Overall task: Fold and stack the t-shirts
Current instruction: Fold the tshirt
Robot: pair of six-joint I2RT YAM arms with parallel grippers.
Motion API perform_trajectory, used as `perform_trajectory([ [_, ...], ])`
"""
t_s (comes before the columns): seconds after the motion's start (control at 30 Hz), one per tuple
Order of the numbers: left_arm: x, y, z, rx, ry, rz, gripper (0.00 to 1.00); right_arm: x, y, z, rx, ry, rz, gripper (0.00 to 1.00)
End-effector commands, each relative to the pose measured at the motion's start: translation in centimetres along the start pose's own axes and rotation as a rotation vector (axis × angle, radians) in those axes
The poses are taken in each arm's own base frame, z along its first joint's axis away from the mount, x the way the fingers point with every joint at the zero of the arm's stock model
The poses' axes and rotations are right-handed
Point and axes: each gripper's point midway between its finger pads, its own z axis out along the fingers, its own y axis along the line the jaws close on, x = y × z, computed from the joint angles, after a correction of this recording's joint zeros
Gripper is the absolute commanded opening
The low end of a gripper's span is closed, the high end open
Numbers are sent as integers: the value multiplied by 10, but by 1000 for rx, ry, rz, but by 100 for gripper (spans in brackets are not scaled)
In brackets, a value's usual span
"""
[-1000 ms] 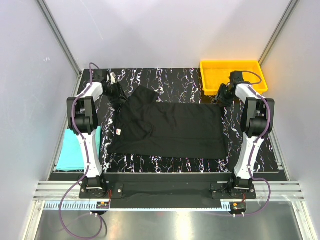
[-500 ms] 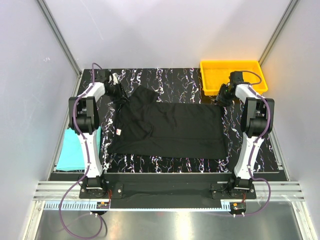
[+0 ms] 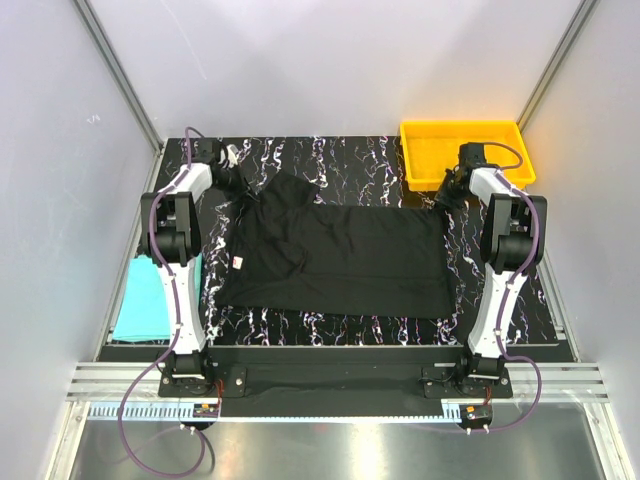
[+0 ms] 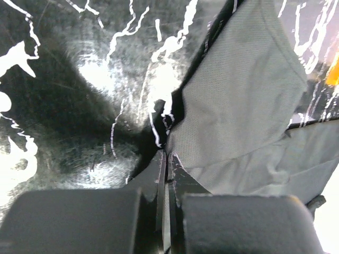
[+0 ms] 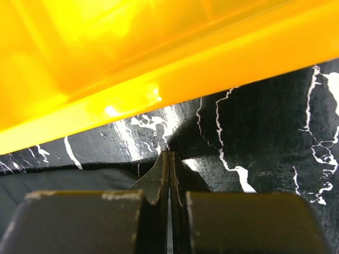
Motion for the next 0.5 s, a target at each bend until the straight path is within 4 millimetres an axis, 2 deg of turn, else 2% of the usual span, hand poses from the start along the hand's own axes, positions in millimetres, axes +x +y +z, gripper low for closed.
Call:
perform_trajectory([
  [0.0,-26,-23,-17,30,-80,19,0,-6,0,-12,41,-18,20,0],
  [0.1,-28,-31,-30,27,-114,39,0,-7,2,-27,39,-38,29,0],
  [0.3,-21,-31,-49,-11,-147,59,0,-7,5,-49,30,-66,31,0],
  [0.47,-15,-28,-53,-22,-151,56,0,-7,5,-61,39,-88,31,0],
])
